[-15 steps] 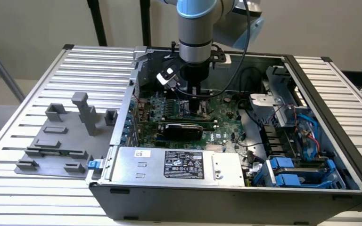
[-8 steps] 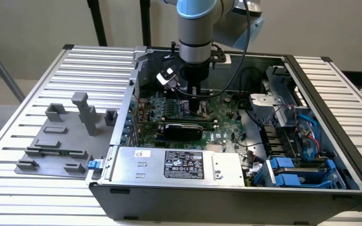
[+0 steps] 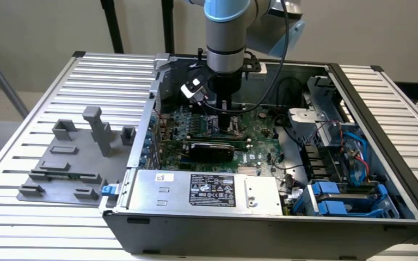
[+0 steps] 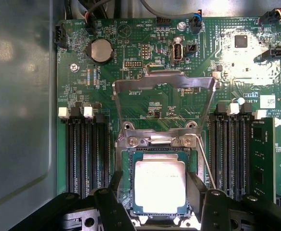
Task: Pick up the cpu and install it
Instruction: 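Place the cpu into insertion slot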
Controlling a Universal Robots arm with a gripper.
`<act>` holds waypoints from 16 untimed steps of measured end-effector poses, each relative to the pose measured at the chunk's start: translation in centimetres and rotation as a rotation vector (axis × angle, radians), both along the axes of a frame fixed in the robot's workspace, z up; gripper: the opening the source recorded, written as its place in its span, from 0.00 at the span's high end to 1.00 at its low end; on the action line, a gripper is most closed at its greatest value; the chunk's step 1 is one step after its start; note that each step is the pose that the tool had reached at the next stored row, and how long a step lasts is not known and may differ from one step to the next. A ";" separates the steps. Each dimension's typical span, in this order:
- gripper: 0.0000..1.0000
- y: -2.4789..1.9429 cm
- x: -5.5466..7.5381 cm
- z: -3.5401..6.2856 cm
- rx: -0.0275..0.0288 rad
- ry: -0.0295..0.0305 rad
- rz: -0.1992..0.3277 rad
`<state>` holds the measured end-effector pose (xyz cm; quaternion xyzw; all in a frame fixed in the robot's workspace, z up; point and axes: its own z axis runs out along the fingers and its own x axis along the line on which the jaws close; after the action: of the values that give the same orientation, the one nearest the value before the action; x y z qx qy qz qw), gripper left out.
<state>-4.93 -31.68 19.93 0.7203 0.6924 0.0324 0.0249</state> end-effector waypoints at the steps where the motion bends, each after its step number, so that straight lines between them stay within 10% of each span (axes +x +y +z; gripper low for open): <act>1: 0.37 0.00 0.0 0.00 0.0000 0.0000 0.000; 16: 0.37 -0.06 0.0 0.40 -0.0017 0.0001 0.000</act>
<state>-4.93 -31.74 20.33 0.7203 0.6925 0.0318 0.0255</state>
